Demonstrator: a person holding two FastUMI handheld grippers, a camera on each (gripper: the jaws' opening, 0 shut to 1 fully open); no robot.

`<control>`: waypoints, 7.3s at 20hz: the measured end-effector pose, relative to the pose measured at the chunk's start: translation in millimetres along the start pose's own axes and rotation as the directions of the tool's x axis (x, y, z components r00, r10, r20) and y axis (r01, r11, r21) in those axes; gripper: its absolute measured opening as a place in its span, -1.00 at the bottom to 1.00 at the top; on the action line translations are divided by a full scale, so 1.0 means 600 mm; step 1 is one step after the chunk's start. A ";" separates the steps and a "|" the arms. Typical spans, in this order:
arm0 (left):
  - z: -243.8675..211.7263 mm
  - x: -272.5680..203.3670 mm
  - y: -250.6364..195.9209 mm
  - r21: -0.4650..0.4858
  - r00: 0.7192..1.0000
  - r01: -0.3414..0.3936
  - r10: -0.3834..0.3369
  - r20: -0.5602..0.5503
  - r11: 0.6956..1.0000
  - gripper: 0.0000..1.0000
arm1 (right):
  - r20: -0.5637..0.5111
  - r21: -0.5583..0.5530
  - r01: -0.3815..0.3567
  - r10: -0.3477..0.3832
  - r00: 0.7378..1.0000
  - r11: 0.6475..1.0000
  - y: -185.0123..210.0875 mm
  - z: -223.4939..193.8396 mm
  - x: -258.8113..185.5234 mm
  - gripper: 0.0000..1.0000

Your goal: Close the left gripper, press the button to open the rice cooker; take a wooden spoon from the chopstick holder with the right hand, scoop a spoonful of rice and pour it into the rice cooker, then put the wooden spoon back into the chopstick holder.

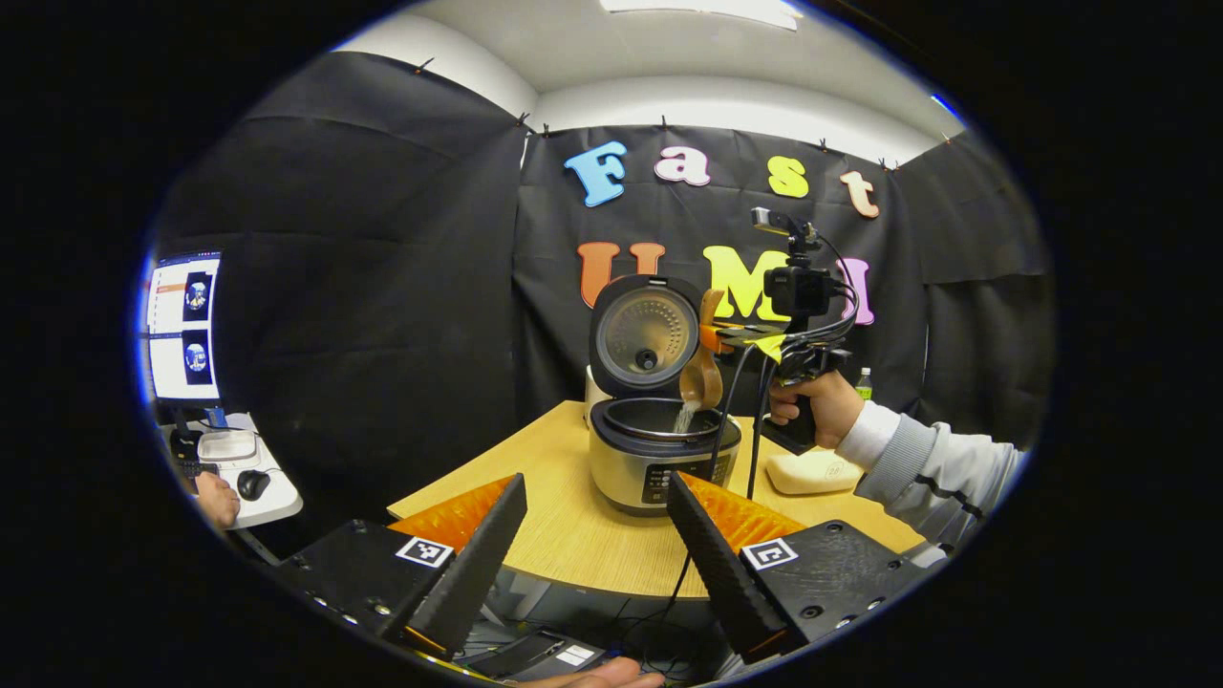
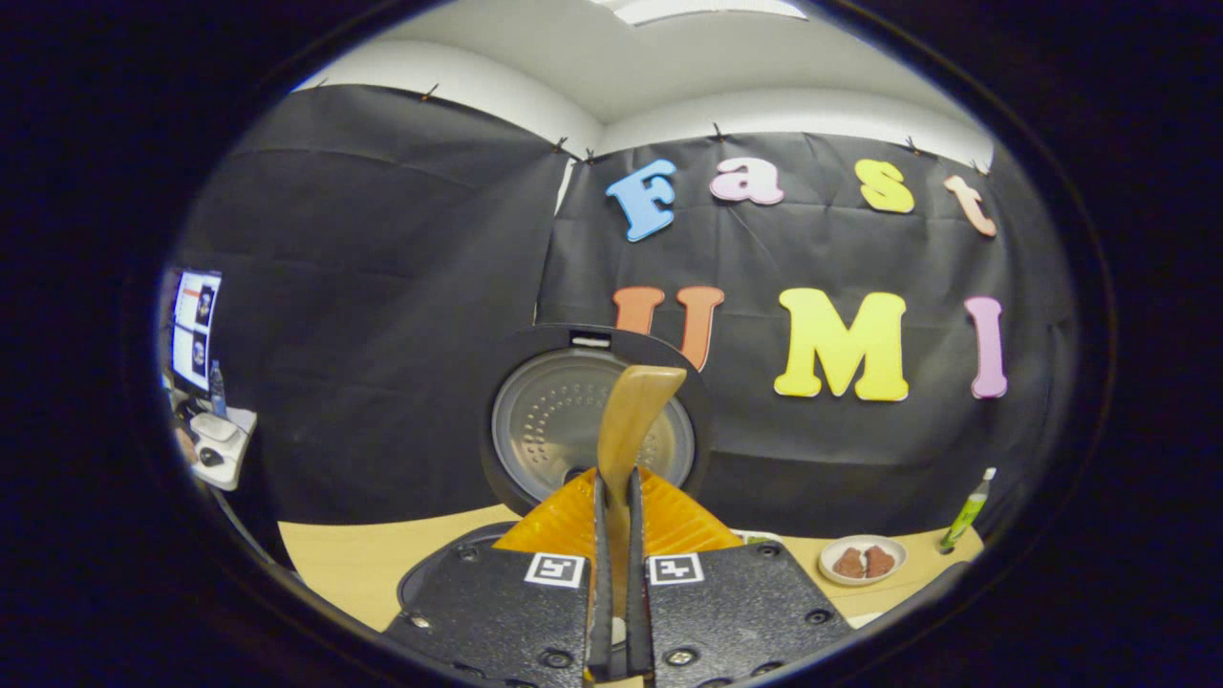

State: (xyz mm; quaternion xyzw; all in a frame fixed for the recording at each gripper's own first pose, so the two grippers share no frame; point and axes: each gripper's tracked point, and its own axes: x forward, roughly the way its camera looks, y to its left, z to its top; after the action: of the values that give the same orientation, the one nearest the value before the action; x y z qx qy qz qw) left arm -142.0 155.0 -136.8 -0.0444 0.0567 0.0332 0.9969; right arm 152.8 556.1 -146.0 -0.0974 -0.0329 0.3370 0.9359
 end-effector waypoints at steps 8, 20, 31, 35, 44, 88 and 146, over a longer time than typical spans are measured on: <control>-0.009 0.002 0.005 -0.009 1.000 0.005 -0.005 -0.014 1.000 0.89 | 0.006 -0.120 -0.005 0.006 1.000 0.993 0.021 -0.008 -0.006 -0.78; 0.009 0.008 -0.071 -0.018 0.999 0.052 -0.053 -0.004 0.998 0.89 | 0.040 -0.036 0.123 -0.121 0.992 0.992 -0.183 0.031 -0.101 -0.78; 0.048 0.011 -0.202 -0.090 0.985 0.167 -0.161 0.066 0.982 0.89 | 0.036 0.020 0.384 -0.384 0.923 0.923 -0.523 0.034 -0.301 -0.78; 0.062 0.017 -0.237 -0.044 0.982 0.175 -0.172 0.074 0.984 0.89 | 0.017 0.029 0.460 -0.460 0.888 0.888 -0.608 0.010 -0.360 -0.78; 0.094 0.057 -0.282 0.007 0.981 0.173 -0.173 0.087 0.985 0.89 | -0.051 0.115 0.528 -0.526 0.849 0.841 -0.697 -0.077 -0.394 -0.77; 0.356 0.392 -0.207 -0.008 0.990 0.118 -0.117 0.075 0.993 0.89 | -0.114 0.219 0.541 -0.530 0.841 0.812 -0.537 -0.055 -0.549 1.00; 0.078 0.573 -0.186 0.036 0.988 0.004 0.002 -0.155 0.999 0.94 | 0.013 0.185 0.273 -0.281 0.960 0.944 -0.303 0.012 -0.668 1.00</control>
State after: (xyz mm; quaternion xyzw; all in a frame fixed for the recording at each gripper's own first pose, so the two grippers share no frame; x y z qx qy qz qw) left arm 211.7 69.2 -120.9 -0.0287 0.1345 0.0281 0.9901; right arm -43.4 164.9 -100.3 0.0005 -0.0336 0.2055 0.9781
